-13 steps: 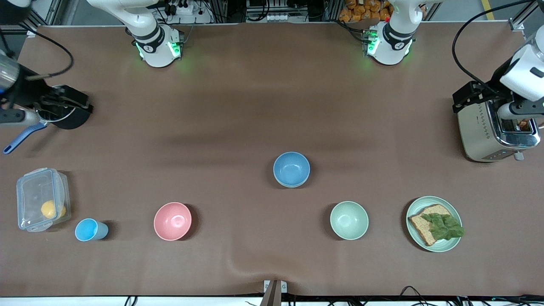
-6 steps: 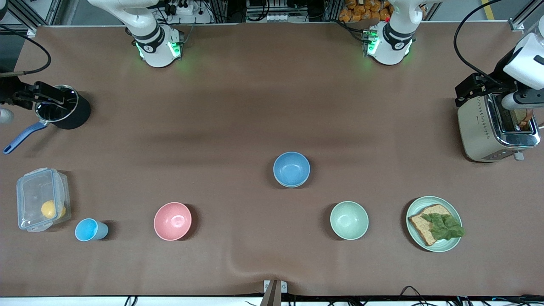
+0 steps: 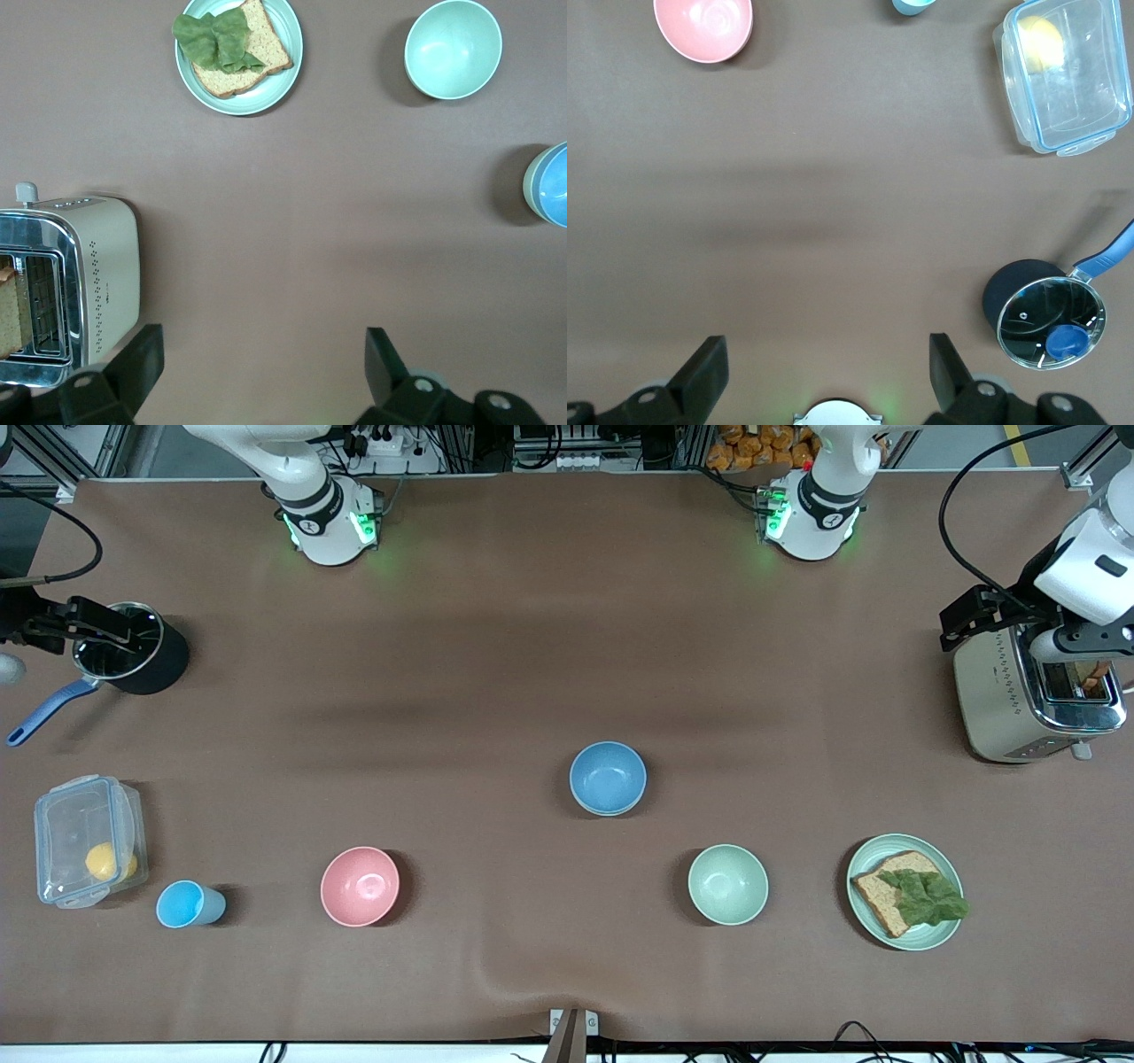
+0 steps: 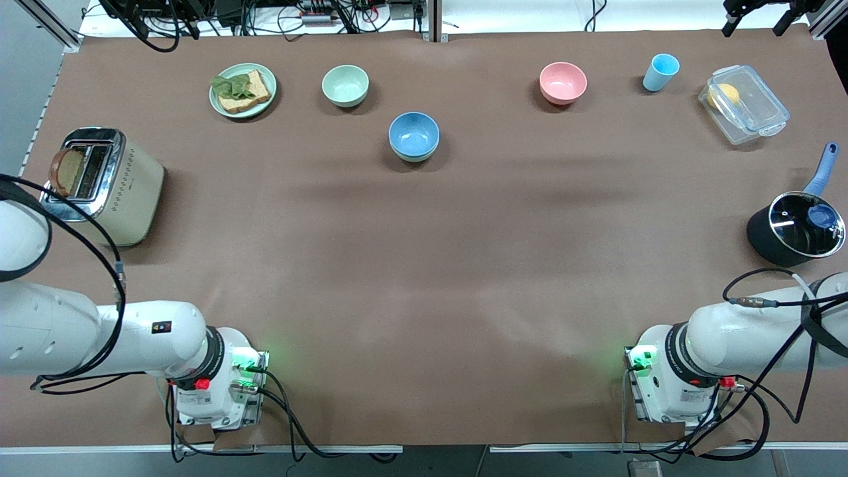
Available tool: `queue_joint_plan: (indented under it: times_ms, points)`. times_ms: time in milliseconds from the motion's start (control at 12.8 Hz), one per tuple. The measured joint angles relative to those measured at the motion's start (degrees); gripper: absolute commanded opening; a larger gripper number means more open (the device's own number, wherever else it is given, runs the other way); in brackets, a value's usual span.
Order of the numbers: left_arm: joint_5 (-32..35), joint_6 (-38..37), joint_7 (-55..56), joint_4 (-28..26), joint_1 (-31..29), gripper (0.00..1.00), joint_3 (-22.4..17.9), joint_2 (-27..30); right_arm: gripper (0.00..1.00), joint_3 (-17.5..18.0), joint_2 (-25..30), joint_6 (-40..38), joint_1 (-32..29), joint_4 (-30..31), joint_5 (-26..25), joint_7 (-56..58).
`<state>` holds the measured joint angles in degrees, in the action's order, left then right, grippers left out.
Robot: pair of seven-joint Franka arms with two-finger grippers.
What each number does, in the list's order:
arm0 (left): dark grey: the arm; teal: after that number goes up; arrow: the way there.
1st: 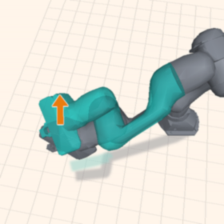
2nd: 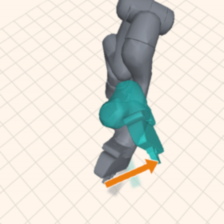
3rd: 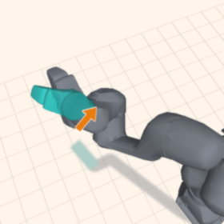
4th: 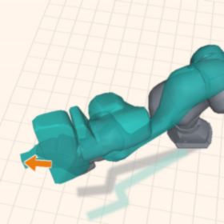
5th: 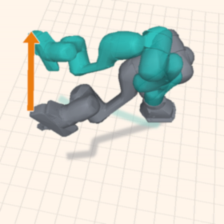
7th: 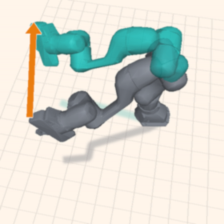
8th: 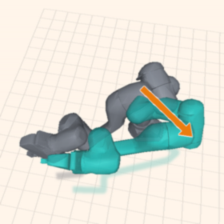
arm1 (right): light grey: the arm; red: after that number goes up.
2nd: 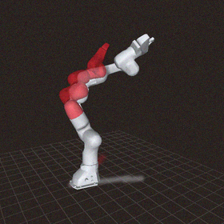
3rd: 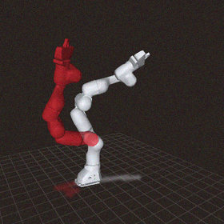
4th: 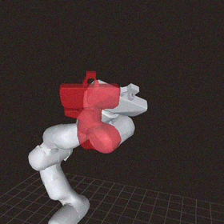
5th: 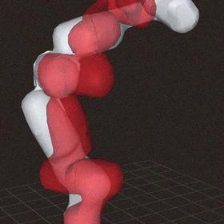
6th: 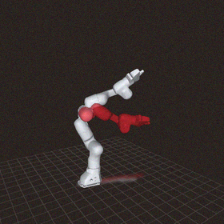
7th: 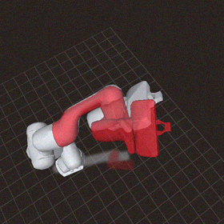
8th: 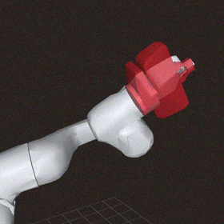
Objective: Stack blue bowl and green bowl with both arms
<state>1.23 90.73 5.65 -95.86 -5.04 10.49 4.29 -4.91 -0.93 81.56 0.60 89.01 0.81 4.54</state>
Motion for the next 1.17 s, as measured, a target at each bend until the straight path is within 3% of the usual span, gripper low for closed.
queue_joint_plan:
  times_ms: [1170]
  points:
    - [0.00,-1.02,0.00,0.47,-0.24,1.00,-0.40,0.08,1.00,0.69,0.00,-0.13,0.00,-0.36,0.00,0.02]
